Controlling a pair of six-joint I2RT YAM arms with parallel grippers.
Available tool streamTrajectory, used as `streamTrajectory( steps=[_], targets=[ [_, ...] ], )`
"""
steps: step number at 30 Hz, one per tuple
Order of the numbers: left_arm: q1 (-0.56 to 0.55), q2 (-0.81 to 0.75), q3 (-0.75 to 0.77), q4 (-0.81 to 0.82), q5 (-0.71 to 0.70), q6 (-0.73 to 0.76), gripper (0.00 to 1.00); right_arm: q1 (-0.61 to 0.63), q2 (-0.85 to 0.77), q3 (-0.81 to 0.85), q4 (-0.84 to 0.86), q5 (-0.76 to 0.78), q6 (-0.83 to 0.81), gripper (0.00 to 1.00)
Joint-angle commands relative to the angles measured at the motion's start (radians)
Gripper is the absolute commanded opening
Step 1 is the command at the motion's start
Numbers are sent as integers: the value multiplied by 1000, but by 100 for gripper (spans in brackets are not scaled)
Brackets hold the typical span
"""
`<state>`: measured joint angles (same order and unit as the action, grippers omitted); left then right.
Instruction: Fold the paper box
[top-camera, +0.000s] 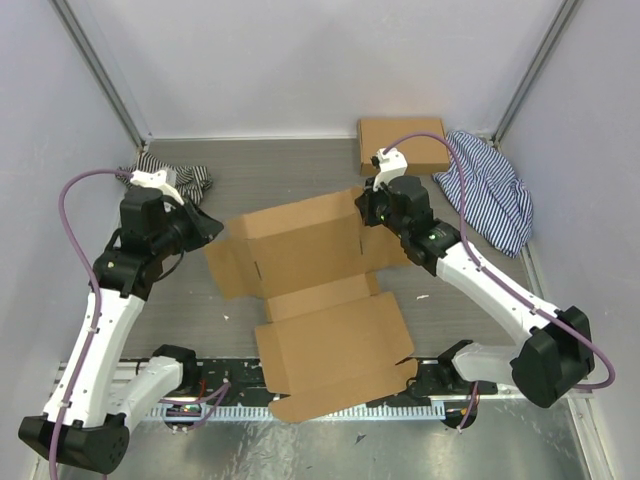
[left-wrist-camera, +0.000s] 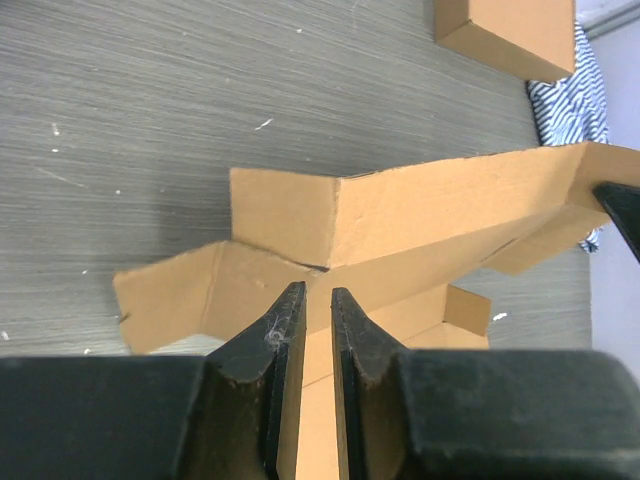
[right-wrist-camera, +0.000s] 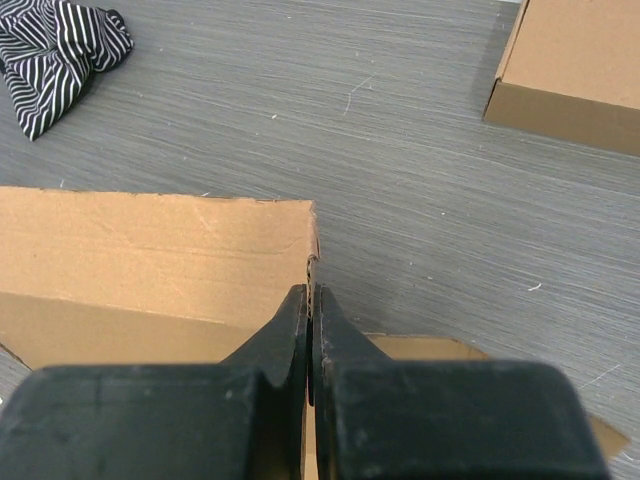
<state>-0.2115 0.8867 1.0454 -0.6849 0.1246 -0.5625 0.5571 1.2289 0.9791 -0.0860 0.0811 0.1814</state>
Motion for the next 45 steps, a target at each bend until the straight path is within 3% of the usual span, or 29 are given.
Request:
streamTrajectory(
  steps=[1,5,10,13,18,23,29,36,45],
  targets=[
    [-3,-3,-6,70,87,-16,23,6,-10,44,56,-2,5,2],
    [-3,7,-1,53,26,-3,23,6,-20,38,60,1,0,2],
    [-3,43,3,-44,-337,62,27,6,-49,21,80,-16,-9,2],
    [-2,108,6,-81,-412,73,27,6,-59,18,75,-23,-20,2],
    [-1,182,-27,-7,-306,47,27,6,-69,18,68,-61,-38,2],
    [-1,198,-62,109,-292,48,27,6,-76,21,61,-88,-51,2],
    [-2,234,-59,128,-254,64,27,5,-77,19,63,-93,-55,2],
    [-2,196,-107,188,-160,40,27,6,-67,20,61,-82,-60,2],
    [-2,108,-112,178,-176,39,27,6,-26,21,67,-51,-62,2]
  ],
)
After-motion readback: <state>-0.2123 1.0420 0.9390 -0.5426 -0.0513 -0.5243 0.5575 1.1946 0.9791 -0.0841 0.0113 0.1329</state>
